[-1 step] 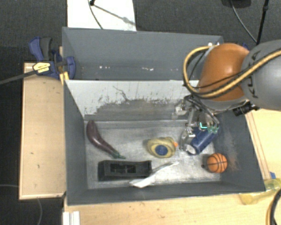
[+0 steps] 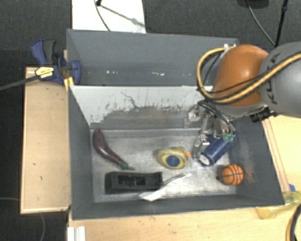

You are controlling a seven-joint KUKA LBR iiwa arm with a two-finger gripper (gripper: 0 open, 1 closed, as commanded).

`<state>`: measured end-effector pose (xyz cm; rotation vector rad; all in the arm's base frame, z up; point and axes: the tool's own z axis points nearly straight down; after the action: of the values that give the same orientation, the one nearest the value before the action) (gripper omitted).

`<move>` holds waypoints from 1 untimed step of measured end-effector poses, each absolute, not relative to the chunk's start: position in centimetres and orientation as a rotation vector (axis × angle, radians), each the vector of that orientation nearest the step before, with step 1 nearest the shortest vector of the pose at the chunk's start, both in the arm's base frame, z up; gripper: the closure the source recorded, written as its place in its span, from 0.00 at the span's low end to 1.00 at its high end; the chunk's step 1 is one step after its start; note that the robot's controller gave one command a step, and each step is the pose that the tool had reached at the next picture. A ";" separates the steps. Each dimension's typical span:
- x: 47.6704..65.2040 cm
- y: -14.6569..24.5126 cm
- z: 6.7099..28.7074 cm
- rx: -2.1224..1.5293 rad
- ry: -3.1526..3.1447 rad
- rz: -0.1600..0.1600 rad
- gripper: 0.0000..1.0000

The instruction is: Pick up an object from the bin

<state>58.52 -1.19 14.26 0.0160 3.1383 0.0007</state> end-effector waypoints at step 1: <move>57.8 0.2 7.2 0.222 3.127 0.001 1.00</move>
Offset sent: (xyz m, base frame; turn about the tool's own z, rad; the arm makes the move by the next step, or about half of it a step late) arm 0.0000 0.0000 0.0000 0.0000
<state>57.80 0.22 7.21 0.2222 3.1269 0.0014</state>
